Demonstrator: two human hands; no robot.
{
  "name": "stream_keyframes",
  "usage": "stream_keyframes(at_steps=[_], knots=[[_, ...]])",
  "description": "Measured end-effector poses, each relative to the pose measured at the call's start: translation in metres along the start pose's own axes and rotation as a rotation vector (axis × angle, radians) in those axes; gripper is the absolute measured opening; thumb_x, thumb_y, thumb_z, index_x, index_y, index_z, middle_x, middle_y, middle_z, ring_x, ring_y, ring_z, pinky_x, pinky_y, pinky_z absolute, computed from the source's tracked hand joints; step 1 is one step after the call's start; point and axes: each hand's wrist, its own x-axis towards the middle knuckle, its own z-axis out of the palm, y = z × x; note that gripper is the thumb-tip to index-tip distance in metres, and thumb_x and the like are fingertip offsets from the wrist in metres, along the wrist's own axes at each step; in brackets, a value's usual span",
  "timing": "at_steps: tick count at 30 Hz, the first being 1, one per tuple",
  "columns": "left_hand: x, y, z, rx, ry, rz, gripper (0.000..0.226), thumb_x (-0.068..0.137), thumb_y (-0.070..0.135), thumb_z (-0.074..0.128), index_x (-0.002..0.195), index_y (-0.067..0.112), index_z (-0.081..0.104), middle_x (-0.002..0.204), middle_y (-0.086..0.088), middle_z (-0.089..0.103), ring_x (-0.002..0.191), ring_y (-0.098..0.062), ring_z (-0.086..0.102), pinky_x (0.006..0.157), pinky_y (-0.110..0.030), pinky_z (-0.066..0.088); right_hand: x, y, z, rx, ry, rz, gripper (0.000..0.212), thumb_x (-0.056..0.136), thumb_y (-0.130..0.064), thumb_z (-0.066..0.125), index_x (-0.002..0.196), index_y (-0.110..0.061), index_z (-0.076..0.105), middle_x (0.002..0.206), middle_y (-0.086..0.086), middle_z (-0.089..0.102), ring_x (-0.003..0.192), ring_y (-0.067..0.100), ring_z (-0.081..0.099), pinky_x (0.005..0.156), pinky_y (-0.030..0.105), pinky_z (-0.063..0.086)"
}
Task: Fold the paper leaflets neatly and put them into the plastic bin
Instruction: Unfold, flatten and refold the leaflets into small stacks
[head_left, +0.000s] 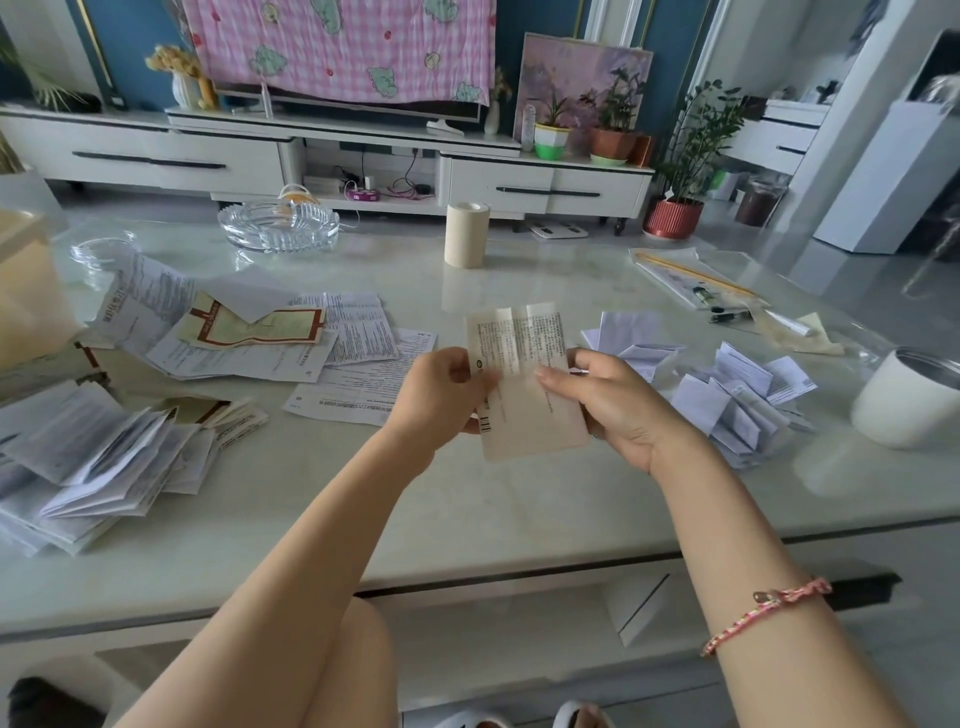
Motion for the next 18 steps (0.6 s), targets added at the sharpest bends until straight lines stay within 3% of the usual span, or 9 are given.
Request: stream_keyframes(at_steps=[3, 7, 10, 12, 14, 16, 18], knots=[[0.000, 0.002, -0.001, -0.024, 0.010, -0.013, 0.014, 0.094, 0.009, 0.052, 0.083, 0.010, 0.060, 0.077, -0.002, 0.061, 0.066, -0.012, 0.059, 0.050, -0.017, 0.054, -0.001, -0.003, -0.003, 0.045, -0.041, 0.015, 0.014, 0.092, -0.005, 0.053, 0.088, -0.016, 0.059, 0.078, 0.001, 0.066, 0.060, 0.007, 0.063, 0.049, 0.017, 0.047], [-0.001, 0.009, -0.001, -0.188, 0.023, -0.134, 0.025, 0.095, 0.010, 0.043, 0.078, 0.012, 0.060, 0.073, -0.003, 0.059, 0.059, -0.014, 0.057, 0.046, -0.021, 0.048, -0.001, -0.002, -0.002, 0.070, -0.011, -0.025, 0.029, 0.090, 0.006, 0.046, 0.080, -0.017, 0.061, 0.073, -0.002, 0.064, 0.059, 0.011, 0.059, 0.052, 0.020, 0.047], [-0.001, 0.012, -0.001, -0.332, -0.048, -0.279, 0.032, 0.098, 0.027, 0.041, 0.078, 0.012, 0.061, 0.073, -0.005, 0.063, 0.063, -0.018, 0.060, 0.056, -0.027, 0.050, 0.001, -0.002, 0.000, 0.018, 0.058, -0.072, 0.041, 0.085, 0.014, 0.039, 0.065, -0.015, 0.061, 0.075, 0.004, 0.063, 0.062, 0.017, 0.056, 0.054, 0.022, 0.045], [-0.001, 0.009, -0.001, -0.304, -0.137, -0.322, 0.035, 0.096, 0.038, 0.045, 0.080, 0.012, 0.062, 0.073, -0.005, 0.065, 0.066, -0.019, 0.062, 0.061, -0.031, 0.052, 0.000, -0.002, 0.001, -0.012, 0.078, -0.108, 0.049, 0.082, 0.019, 0.038, 0.056, -0.015, 0.060, 0.072, 0.007, 0.063, 0.063, 0.019, 0.056, 0.054, 0.022, 0.043], [-0.001, 0.004, -0.001, -0.200, -0.188, -0.289, 0.029, 0.093, 0.034, 0.053, 0.085, 0.010, 0.064, 0.076, -0.005, 0.066, 0.066, -0.016, 0.063, 0.061, -0.029, 0.055, 0.001, -0.001, 0.003, -0.040, 0.085, -0.133, 0.057, 0.081, 0.020, 0.038, 0.047, -0.018, 0.061, 0.071, 0.005, 0.063, 0.065, 0.019, 0.055, 0.056, 0.024, 0.042], [-0.001, 0.002, 0.000, -0.129, -0.166, -0.242, 0.016, 0.092, 0.022, 0.058, 0.086, 0.009, 0.065, 0.075, -0.004, 0.064, 0.059, -0.010, 0.062, 0.054, -0.023, 0.054, 0.002, 0.000, 0.004, -0.062, 0.076, -0.138, 0.058, 0.082, 0.017, 0.037, 0.047, -0.019, 0.064, 0.074, 0.005, 0.064, 0.068, 0.019, 0.055, 0.059, 0.026, 0.040], [-0.001, 0.000, 0.001, -0.100, -0.104, -0.215, 0.011, 0.091, 0.017, 0.059, 0.085, 0.008, 0.065, 0.073, -0.004, 0.063, 0.057, -0.009, 0.061, 0.050, -0.020, 0.052, 0.003, -0.001, 0.006, -0.043, 0.082, -0.122, 0.047, 0.087, 0.009, 0.038, 0.065, -0.021, 0.067, 0.077, 0.001, 0.064, 0.070, 0.015, 0.055, 0.060, 0.025, 0.040]])
